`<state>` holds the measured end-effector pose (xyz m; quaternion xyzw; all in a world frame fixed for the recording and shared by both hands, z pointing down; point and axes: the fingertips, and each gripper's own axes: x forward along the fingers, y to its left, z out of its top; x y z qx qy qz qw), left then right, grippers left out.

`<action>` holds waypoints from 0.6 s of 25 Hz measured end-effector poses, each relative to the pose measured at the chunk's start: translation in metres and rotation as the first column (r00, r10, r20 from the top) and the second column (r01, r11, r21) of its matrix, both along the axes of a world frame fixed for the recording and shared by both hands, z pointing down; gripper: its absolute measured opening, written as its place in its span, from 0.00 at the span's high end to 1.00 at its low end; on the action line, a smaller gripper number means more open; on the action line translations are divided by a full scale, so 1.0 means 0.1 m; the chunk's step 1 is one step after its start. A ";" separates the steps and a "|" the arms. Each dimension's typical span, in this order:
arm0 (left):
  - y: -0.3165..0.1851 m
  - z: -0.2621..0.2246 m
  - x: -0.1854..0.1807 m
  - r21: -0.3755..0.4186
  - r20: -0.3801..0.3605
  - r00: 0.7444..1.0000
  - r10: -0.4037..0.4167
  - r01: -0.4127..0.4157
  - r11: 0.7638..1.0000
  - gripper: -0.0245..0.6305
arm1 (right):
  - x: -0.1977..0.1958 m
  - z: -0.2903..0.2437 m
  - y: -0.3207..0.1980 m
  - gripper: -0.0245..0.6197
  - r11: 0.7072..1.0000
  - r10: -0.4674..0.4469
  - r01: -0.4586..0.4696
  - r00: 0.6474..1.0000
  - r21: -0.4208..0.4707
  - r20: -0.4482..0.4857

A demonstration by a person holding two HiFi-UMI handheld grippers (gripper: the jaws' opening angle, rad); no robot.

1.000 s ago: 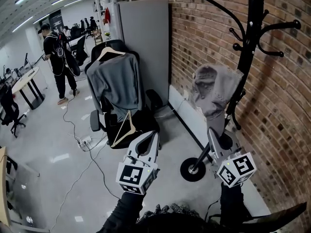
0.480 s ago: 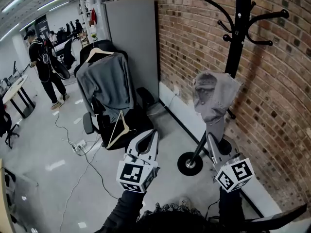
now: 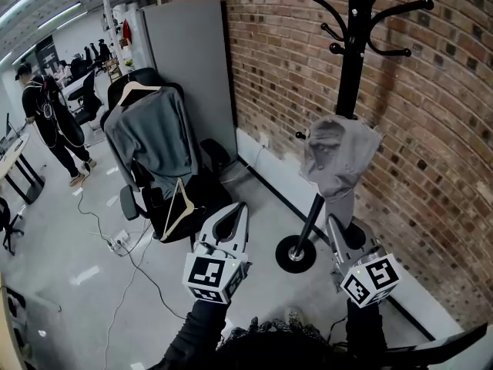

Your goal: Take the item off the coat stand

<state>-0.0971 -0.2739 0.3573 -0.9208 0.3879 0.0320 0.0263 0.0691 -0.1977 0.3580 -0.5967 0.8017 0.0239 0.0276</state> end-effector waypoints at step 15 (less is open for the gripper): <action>0.04 -0.07 0.11 0.019 -0.002 0.999 0.049 -0.049 0.999 0.95 | 0.03 -0.08 0.17 0.92 0.998 0.050 -0.049 0.998 0.029 -0.047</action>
